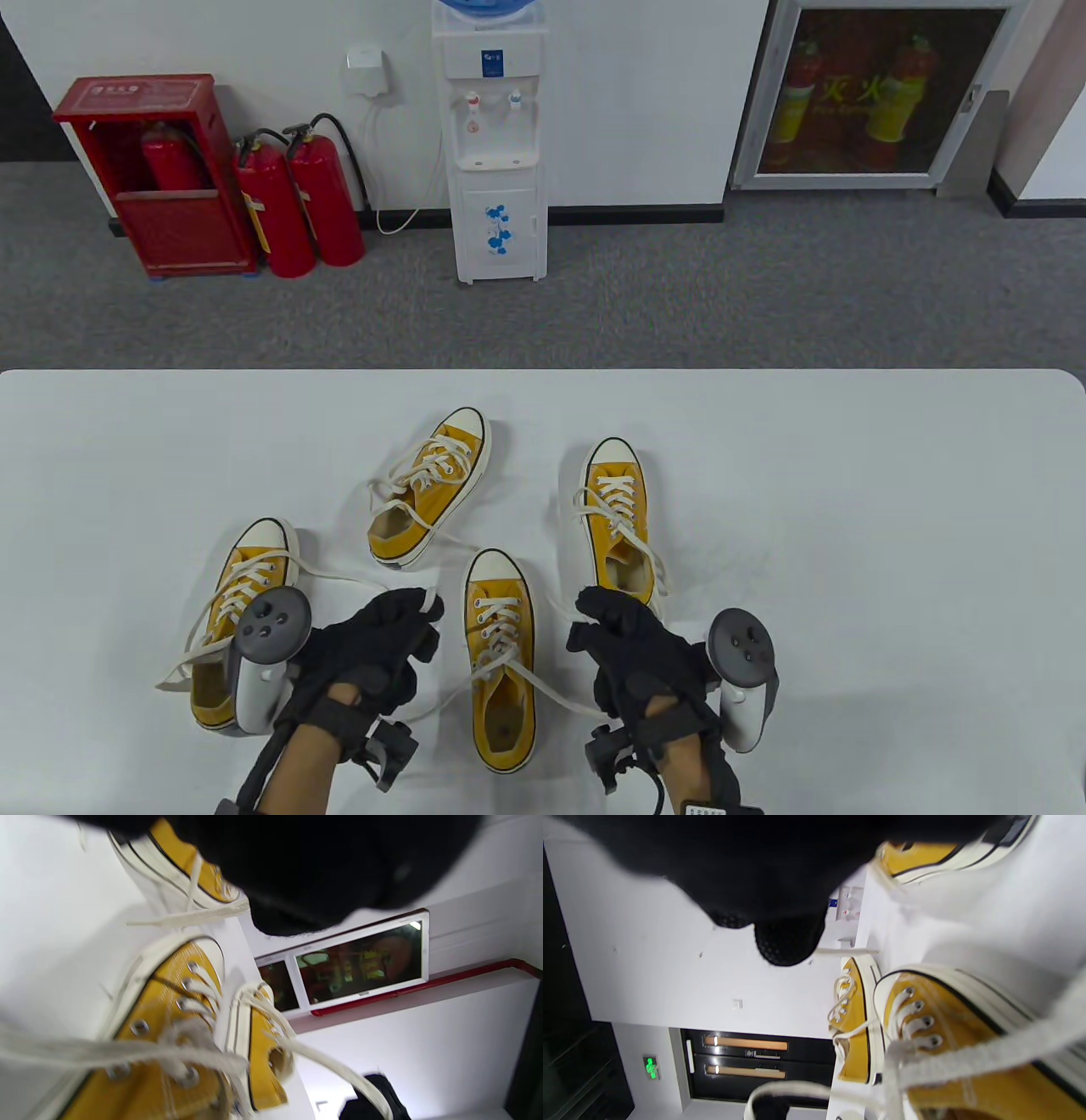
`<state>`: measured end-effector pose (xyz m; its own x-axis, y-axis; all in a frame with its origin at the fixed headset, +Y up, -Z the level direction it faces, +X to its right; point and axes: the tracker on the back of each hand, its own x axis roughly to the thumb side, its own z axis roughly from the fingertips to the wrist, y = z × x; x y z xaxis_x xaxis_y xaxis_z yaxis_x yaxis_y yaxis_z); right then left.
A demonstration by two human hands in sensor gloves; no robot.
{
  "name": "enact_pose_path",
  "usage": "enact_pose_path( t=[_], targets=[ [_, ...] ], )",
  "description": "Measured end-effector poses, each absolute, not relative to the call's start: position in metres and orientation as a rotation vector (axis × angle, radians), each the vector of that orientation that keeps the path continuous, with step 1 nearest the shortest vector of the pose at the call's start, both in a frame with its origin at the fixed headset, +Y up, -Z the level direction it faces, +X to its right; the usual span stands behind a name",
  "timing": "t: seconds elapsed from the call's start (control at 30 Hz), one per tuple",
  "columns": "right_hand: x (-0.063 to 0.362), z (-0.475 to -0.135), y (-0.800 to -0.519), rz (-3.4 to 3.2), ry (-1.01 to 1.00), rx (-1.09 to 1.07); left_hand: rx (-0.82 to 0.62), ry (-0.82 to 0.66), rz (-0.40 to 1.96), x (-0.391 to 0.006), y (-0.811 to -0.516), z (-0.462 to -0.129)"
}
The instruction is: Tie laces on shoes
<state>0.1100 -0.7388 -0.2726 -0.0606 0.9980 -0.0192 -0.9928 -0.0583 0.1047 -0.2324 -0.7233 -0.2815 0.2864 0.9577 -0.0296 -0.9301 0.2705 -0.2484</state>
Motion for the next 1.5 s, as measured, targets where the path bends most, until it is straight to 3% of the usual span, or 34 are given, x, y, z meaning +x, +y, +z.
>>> enact_pose_path(
  t=[0.23,0.9,1.5],
  targets=[
    [0.085,-0.266,-0.736,1.695,0.134,0.193,-0.362,-0.240,1.430,-0.203,-0.733,-0.278],
    [0.066,-0.259,-0.736,1.716,0.151,0.294,-0.516,-0.327,1.327,-0.174,-0.744,-0.271],
    [0.077,-0.263,-0.737,1.659,0.124,0.241,-0.320,-0.399,0.950,-0.168,-0.729,-0.268]
  ],
)
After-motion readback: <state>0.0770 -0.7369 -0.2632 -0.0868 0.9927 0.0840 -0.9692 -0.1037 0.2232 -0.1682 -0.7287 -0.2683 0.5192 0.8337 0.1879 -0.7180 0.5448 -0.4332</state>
